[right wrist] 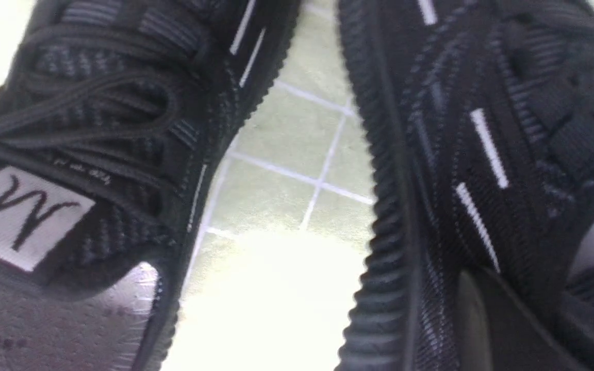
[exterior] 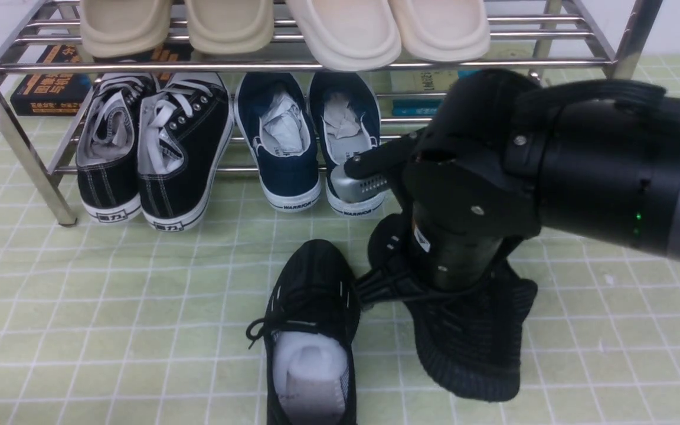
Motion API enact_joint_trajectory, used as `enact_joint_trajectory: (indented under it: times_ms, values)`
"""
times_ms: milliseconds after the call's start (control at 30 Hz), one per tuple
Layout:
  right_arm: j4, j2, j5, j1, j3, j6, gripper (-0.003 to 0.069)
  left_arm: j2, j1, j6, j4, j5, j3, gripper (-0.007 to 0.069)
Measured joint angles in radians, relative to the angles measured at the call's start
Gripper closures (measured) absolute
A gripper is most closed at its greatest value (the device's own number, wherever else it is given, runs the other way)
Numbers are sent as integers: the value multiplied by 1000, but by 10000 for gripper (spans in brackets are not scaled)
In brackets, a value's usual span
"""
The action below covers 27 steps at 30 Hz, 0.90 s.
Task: Take the shoes off the shelf with your hand from the green coffee tablecloth.
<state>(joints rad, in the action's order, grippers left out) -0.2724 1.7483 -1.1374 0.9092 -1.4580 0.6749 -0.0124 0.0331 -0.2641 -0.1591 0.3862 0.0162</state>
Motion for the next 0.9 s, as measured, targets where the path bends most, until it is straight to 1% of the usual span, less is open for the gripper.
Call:
enact_joint_trajectory:
  times_ms: [167,400,700,767,800,900]
  values:
    - [15,23,11,0,-1,1,629,0,0,0,0,0,0,383]
    - [119,79,79,1,-1,1,617,0,0,0,0,0,0,383]
    - [173,84,107,0,-1,1,589,0,0,0,0,0,0,383]
    - [197,91,109,0,-1,1,542,0,0,0,0,0,0,383]
    - [197,93,109,0,-1,1,536,0,0,0,0,0,0,383]
    - [243,97,106,0,-5,-33,403,0,0,0,0,0,0,383]
